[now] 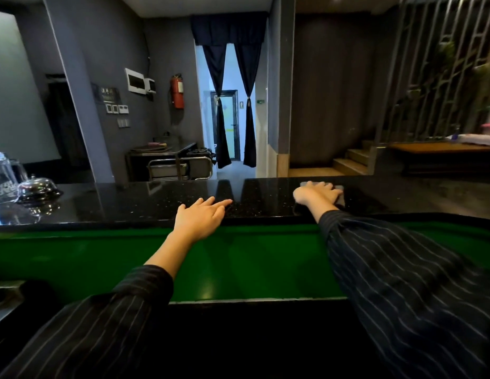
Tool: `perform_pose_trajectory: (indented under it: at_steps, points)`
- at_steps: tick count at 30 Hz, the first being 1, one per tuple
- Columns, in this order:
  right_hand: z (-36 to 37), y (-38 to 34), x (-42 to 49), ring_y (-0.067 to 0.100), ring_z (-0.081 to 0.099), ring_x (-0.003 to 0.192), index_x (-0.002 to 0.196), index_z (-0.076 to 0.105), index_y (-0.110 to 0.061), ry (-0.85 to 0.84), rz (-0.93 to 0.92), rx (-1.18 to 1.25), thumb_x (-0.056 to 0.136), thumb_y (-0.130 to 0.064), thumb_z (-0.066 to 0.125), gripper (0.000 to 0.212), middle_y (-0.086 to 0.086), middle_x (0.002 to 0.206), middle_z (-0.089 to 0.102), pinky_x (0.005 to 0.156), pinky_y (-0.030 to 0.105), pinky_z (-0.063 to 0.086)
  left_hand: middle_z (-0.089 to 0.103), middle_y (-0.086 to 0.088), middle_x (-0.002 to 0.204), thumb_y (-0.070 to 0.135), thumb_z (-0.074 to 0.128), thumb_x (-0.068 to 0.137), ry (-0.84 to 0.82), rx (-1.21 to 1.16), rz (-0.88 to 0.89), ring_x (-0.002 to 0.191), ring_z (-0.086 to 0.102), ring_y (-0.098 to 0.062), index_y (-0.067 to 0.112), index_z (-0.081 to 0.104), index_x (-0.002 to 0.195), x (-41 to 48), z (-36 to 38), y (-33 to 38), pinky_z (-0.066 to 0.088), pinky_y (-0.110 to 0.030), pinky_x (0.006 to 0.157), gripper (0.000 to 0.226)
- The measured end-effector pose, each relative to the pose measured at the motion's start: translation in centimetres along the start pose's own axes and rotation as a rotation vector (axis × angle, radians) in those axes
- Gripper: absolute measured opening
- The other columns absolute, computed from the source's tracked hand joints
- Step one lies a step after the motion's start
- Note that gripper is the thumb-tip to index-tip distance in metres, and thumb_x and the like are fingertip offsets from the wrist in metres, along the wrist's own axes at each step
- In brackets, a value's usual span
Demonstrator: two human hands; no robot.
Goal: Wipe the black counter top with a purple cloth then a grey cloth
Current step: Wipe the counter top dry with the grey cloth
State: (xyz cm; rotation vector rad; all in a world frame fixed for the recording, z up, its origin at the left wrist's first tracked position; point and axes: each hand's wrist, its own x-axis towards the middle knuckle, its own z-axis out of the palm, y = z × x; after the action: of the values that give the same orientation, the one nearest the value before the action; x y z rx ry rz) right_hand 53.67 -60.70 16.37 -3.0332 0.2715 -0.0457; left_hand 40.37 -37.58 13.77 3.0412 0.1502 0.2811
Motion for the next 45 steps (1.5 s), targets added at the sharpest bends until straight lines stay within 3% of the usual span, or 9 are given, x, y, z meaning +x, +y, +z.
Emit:
perform_pose_trajectory:
  at_steps: [6, 10, 14, 18, 23, 27, 35, 40, 45]
  points:
    - [0.2, -6.1, -6.6, 0.033, 0.018, 0.146, 0.152, 0.023, -0.029, -0.033, -0.477, 0.002, 0.092, -0.018, 0.039, 0.064, 0.009, 0.16, 0.022, 0.112, 0.059, 0.014, 0.017, 0.001, 0.16, 0.043, 0.011, 0.097, -0.027, -0.011, 0.041, 0.148, 0.014, -0.026, 0.051, 0.018, 0.143, 0.1, -0.4, -0.2, 0.01, -0.06, 0.113, 0.047]
    - [-0.3, -4.7, -9.1, 0.025, 0.017, 0.148, 0.155, 0.018, -0.025, -0.117, -0.707, 0.022, 0.102, -0.014, 0.029, 0.055, 0.007, 0.161, 0.021, 0.118, 0.046, 0.01, 0.017, -0.003, 0.16, 0.047, 0.013, 0.098, -0.116, -0.033, 0.134, 0.147, 0.013, -0.027, 0.045, 0.019, 0.146, -0.6, -1.1, -0.8, 0.011, -0.06, 0.114, 0.048]
    - [-1.0, 1.8, -7.8, 0.02, 0.014, 0.149, 0.155, 0.014, -0.017, -0.08, -0.561, 0.011, 0.107, -0.018, 0.022, 0.049, 0.004, 0.163, 0.015, 0.116, 0.028, 0.008, 0.022, 0.001, 0.158, 0.046, 0.017, 0.1, -0.062, 0.079, 0.096, 0.147, 0.015, -0.025, 0.041, 0.021, 0.146, -1.9, -2.9, -7.0, 0.01, -0.065, 0.112, 0.047]
    - [-0.5, 5.1, -5.4, 0.02, 0.015, 0.149, 0.154, 0.017, -0.029, 0.008, -0.267, -0.002, 0.099, -0.046, 0.016, 0.058, -0.002, 0.163, 0.017, 0.12, 0.046, 0.012, 0.014, 0.006, 0.16, 0.051, 0.011, 0.098, -0.11, -0.012, -0.073, 0.148, 0.01, -0.023, 0.05, 0.014, 0.144, -4.3, -3.6, -16.8, 0.005, -0.064, 0.113, 0.046]
    - [-0.1, -0.8, -7.6, 0.028, 0.013, 0.149, 0.154, 0.02, -0.026, 0.005, 0.049, -0.056, 0.098, -0.035, 0.036, 0.059, 0.005, 0.161, 0.02, 0.116, 0.049, 0.014, 0.022, 0.008, 0.158, 0.053, 0.018, 0.097, 0.0, -0.013, -0.017, 0.147, 0.017, -0.018, 0.05, 0.021, 0.142, -4.6, -2.3, -17.4, 0.008, -0.063, 0.114, 0.046]
    - [0.3, -7.9, -9.9, 0.033, 0.018, 0.146, 0.153, 0.027, -0.018, -0.008, 0.143, -0.037, 0.096, -0.042, 0.03, 0.062, 0.013, 0.158, 0.025, 0.116, 0.054, 0.015, 0.025, 0.009, 0.157, 0.054, 0.02, 0.096, 0.032, -0.051, -0.002, 0.146, 0.019, -0.019, 0.049, 0.025, 0.141, -4.4, -2.1, -17.9, 0.007, -0.063, 0.114, 0.046]
    - [2.4, -23.8, -17.0, 0.036, 0.026, 0.142, 0.149, 0.033, -0.008, 0.086, -0.167, 0.042, 0.099, -0.038, 0.023, 0.06, 0.018, 0.155, 0.03, 0.113, 0.055, 0.02, 0.021, 0.002, 0.158, 0.052, 0.024, 0.097, 0.039, 0.003, 0.074, 0.147, 0.016, -0.025, 0.035, 0.02, 0.147, -4.5, -1.7, -18.4, 0.011, -0.053, 0.117, 0.054]
    - [4.3, -31.3, -20.5, 0.037, 0.044, 0.129, 0.13, 0.059, -0.006, 0.22, -0.322, 0.117, 0.1, -0.036, 0.02, 0.057, 0.018, 0.138, 0.054, 0.106, 0.056, 0.028, 0.03, -0.009, 0.154, 0.024, 0.049, 0.091, 0.019, 0.031, 0.223, 0.14, 0.03, -0.027, 0.011, 0.023, 0.148, -4.5, -2.2, -20.4, 0.025, -0.04, 0.115, 0.063]
    - [5.9, -28.0, -21.1, 0.03, 0.067, 0.087, 0.09, 0.071, -0.011, 0.573, -0.688, 0.244, 0.098, -0.031, 0.029, 0.047, 0.01, 0.093, 0.074, 0.09, 0.043, 0.043, 0.029, 0.007, 0.155, 0.055, 0.027, 0.095, 0.107, 0.003, 0.084, 0.144, 0.024, -0.015, 0.042, 0.025, 0.144, -6.0, -3.0, -27.1, 0.01, -0.058, 0.115, 0.051]
